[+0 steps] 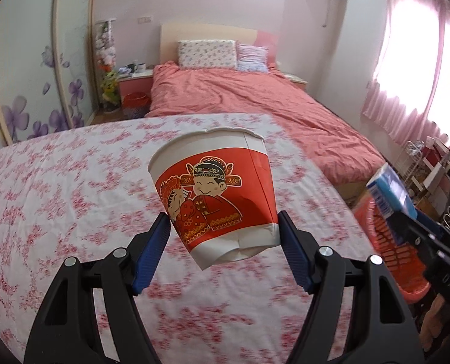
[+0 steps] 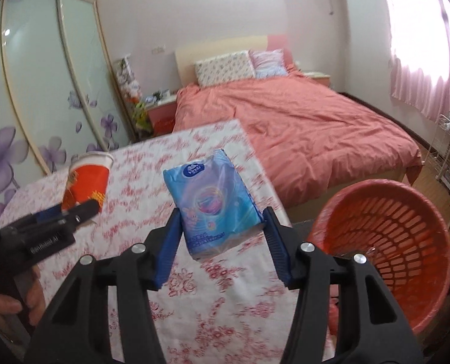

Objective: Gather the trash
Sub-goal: 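Carry the cup and tissue pack over the orange basket and open both tools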

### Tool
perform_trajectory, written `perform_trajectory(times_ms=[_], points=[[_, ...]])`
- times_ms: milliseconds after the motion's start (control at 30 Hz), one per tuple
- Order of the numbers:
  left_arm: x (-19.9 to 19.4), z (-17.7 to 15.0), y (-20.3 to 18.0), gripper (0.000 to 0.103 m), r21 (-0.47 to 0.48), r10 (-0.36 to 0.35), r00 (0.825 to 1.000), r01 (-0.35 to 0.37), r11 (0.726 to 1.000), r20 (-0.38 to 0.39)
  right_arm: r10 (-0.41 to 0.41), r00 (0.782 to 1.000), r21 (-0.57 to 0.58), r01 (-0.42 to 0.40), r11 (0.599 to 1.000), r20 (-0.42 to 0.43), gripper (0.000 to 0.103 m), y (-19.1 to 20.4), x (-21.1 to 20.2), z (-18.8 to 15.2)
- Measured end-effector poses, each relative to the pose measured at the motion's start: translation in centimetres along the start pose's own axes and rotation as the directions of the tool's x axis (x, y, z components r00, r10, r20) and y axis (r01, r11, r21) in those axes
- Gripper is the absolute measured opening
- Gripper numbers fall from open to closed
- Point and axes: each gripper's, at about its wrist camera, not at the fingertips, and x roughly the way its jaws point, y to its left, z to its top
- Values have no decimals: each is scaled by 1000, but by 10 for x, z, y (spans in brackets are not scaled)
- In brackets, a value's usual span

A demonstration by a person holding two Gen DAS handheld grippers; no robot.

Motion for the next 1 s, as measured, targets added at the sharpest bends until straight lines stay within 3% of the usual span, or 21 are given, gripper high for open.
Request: perform_trajectory(times_ms=[200,533,733,1000], points=[[-10,2,-37,71,45,-80,997,79,996,19,-79,992,48,74,996,96,53,-32,-37,4],[-17,-2,-118,71,147,-241,970,235,961,24,-270,948,187,238,953,171,53,-105,-80,-6],[-5,-11,-160,71,190,-320,947,318,929,-17,-320,931,265,268,926,175,53,-146,-91,-17],[11,-23,-202,71,227,-385,921,390,892,-67,-339,925,331,270,904,171,54,-181,-94,-31]])
